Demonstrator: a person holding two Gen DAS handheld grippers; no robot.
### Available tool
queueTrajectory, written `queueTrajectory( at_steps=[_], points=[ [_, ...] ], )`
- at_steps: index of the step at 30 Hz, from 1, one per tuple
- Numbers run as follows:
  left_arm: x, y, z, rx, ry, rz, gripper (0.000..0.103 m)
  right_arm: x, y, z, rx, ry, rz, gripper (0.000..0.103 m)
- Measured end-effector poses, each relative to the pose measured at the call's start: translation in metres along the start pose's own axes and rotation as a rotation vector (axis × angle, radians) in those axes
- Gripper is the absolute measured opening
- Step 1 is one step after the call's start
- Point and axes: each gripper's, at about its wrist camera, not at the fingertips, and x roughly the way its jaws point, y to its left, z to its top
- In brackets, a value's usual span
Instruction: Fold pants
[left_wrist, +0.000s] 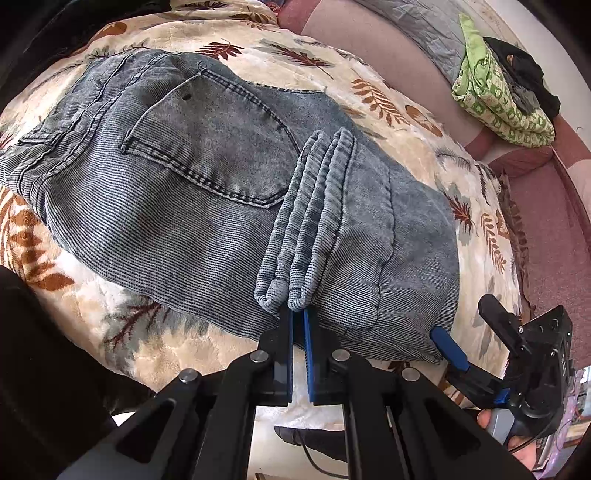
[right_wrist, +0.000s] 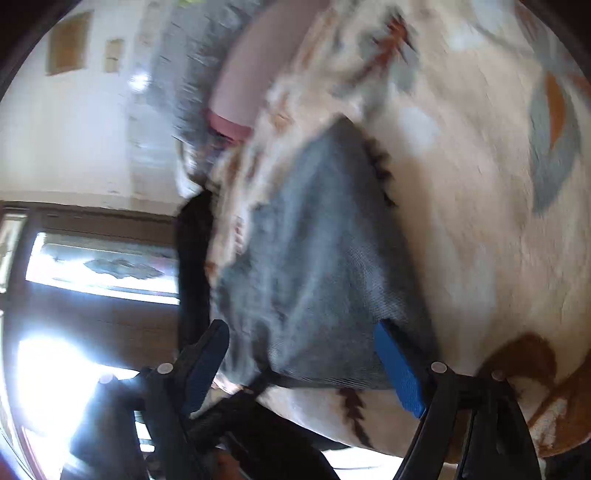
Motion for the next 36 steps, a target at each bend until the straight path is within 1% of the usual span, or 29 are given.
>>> queueTrajectory(
  at_steps=[1,3,6,7,8,9,10,12,13,15,17,18,20,22,24,25,26,27,28,30,31,32,33,34,35,36],
  points=[
    [-0.008,-0.001,0.001,0.006,-0.023,0.0,0.007,-0.001,0.003,0.001,-0.003,0.016,-0.009,0.081],
    [-0.03,-0.013,0.004,0.048,-0.11,0.014,0.006,0.001,0.006,0.003,-0.017,0.039,-0.032,0.081],
    [-0.056,-0.041,0.009,0.15,-0.221,-0.032,0.006,0.004,0.007,0.006,-0.018,0.061,-0.042,0.081],
    [-0.058,-0.05,0.012,0.18,-0.245,-0.036,0.007,0.005,0.007,0.007,-0.021,0.072,-0.049,0.081],
    [-0.054,-0.058,0.014,0.209,-0.249,-0.045,0.007,0.006,0.008,0.008,-0.022,0.083,-0.053,0.081],
    [-0.045,-0.062,0.017,0.225,-0.218,-0.054,0.007,0.006,0.01,0.01,-0.022,0.095,-0.056,0.081],
    [-0.028,-0.062,0.019,0.219,-0.156,-0.052,0.007,0.003,0.013,0.013,-0.02,0.096,-0.049,0.081],
    [0.011,-0.052,0.019,0.192,-0.028,0.004,0.007,-0.012,0.022,0.025,-0.029,0.052,-0.022,0.081],
    [0.028,-0.045,0.016,0.18,0.019,0.017,0.006,-0.02,0.027,0.034,-0.042,0.023,-0.026,0.081],
    [0.028,-0.038,0.013,0.178,-0.012,0.003,0.003,-0.03,0.031,0.058,-0.052,-0.018,-0.07,0.081],
    [0.027,-0.034,0.015,0.151,0.001,-0.018,0.003,-0.025,0.025,0.086,-0.036,-0.03,-0.137,0.081],
    [0.028,-0.032,0.016,0.142,0.007,-0.026,0.003,-0.017,0.02,0.1,-0.025,-0.018,-0.174,0.081],
    [0.029,-0.031,0.015,0.148,0.006,-0.037,0.003,0.005,0.008,0.125,-0.003,0.014,-0.217,0.081],
    [0.029,-0.028,0.015,0.142,0.008,-0.056,0.003,0.027,0.0,0.14,0.007,0.054,-0.245,0.077],
    [0.029,-0.024,0.016,0.129,0.012,-0.076,0.002,0.043,0.001,0.146,-0.027,0.079,-0.313,0.047],
    [0.029,-0.023,0.016,0.125,0.013,-0.084,0.002,0.048,0.005,0.149,-0.049,0.082,-0.34,0.039],
    [0.028,-0.022,0.016,0.129,0.012,-0.087,0.002,0.052,0.011,0.15,-0.077,0.08,-0.369,0.02],
    [0.027,-0.022,0.015,0.135,0.009,-0.089,0.002,0.054,0.02,0.15,-0.126,0.073,-0.4,0.017],
    [0.026,-0.022,0.014,0.138,0.005,-0.091,0.002,0.054,0.033,0.147,-0.189,0.055,-0.432,0.015],
    [0.026,-0.021,0.013,0.145,-0.004,-0.092,0.002,0.054,0.053,0.14,-0.316,-0.012,-0.511,0.015],
    [0.025,-0.02,0.011,0.149,-0.008,-0.088,0.002,0.062,0.053,0.137,-0.363,-0.009,-0.562,0.015],
    [0.025,-0.021,0.011,0.152,-0.011,-0.083,0.002,0.074,0.046,0.135,-0.379,0.036,-0.61,0.016],
    [0.024,-0.022,0.011,0.16,-0.013,-0.074,0.002,0.078,0.039,0.134,-0.394,0.042,-0.615,0.02],
    [0.024,-0.023,0.011,0.167,-0.013,-0.069,0.002,0.073,0.038,0.133,-0.408,0.012,-0.597,0.022],
    [0.024,-0.023,0.011,0.169,-0.014,-0.068,0.002,0.068,0.038,0.133,-0.396,0.009,-0.58,0.023],
    [0.024,-0.022,0.012,0.17,-0.013,-0.069,0.002,0.058,0.038,0.133,-0.364,0.0,-0.572,0.031]
  ],
)
